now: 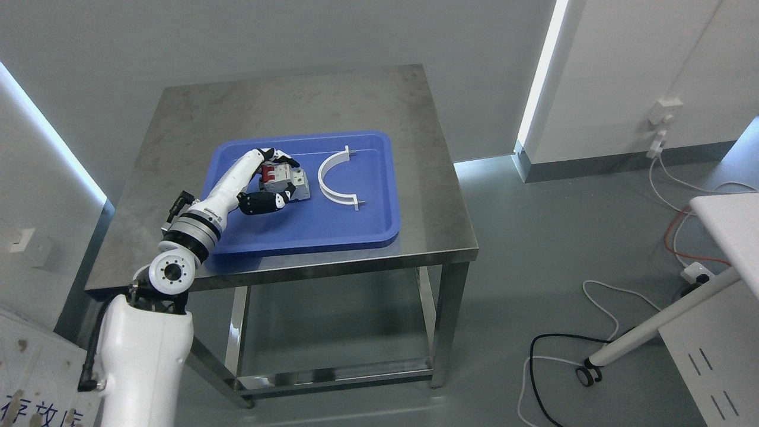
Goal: Place circuit breaker on shelf
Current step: 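Lift the circuit breaker up out of the tray with the left hand, then hold the breaker raised in the left hand while turning toward the bin shelf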
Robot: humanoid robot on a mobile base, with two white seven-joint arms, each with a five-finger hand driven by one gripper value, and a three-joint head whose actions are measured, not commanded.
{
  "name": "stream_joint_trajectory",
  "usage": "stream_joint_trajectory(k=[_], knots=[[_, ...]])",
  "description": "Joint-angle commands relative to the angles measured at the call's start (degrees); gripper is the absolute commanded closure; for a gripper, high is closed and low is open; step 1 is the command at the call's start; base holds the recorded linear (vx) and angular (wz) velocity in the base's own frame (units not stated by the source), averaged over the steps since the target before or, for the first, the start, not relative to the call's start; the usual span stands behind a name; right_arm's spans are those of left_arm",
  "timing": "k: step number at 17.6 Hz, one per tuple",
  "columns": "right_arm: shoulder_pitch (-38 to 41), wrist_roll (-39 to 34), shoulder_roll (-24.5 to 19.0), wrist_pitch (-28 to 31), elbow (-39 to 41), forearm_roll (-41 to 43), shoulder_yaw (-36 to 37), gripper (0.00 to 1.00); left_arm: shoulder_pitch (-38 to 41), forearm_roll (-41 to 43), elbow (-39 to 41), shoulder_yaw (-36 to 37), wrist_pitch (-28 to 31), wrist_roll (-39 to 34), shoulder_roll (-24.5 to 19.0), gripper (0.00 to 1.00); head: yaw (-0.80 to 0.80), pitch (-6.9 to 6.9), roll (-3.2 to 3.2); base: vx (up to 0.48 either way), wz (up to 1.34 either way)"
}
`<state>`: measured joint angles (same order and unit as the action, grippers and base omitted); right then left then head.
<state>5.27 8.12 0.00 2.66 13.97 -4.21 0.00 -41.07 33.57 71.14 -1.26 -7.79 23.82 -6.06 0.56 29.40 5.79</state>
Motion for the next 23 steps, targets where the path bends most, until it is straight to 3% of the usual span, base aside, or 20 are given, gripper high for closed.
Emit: stream_joint_trajectory(k=[1, 5, 9, 15, 23], knots=[[0.0, -0.4, 1.0, 1.9, 0.0, 0.0, -1.1, 0.00, -5.3, -2.3, -3.5, -15.0, -7.2, -3.1, 5.1, 0.90, 0.00, 0.00, 0.00, 0.000, 0.00], [0.0, -0.3, 1.0, 1.9, 0.0, 0.0, -1.1, 0.00, -6.0, -17.9, 0.5, -17.0, -9.2, -12.6, 5.1, 0.88, 0.00, 0.00, 0.00, 0.000, 0.00], [0.0, -0.4, 1.0, 1.9, 0.0, 0.0, -1.1, 0.00, -1.4, -19.0, 6.2, -15.6, -11.5, -26.5, 5.1, 0.86, 0.00, 0.00, 0.00, 0.000, 0.00], [0.0, -0.3, 1.0, 1.8, 0.0, 0.0, -1.1, 0.00, 4.9, -19.7, 15.5, -13.8, -11.2, -26.3, 5.1, 0.87, 0.00, 0.00, 0.00, -0.007, 0.00], [0.0, -0.3, 1.0, 1.9, 0.0, 0.0, -1.1, 0.00, 4.9, -20.8, 16.2, -13.7, -11.1, -26.3, 5.1, 0.87, 0.00, 0.00, 0.00, -0.166, -0.09]])
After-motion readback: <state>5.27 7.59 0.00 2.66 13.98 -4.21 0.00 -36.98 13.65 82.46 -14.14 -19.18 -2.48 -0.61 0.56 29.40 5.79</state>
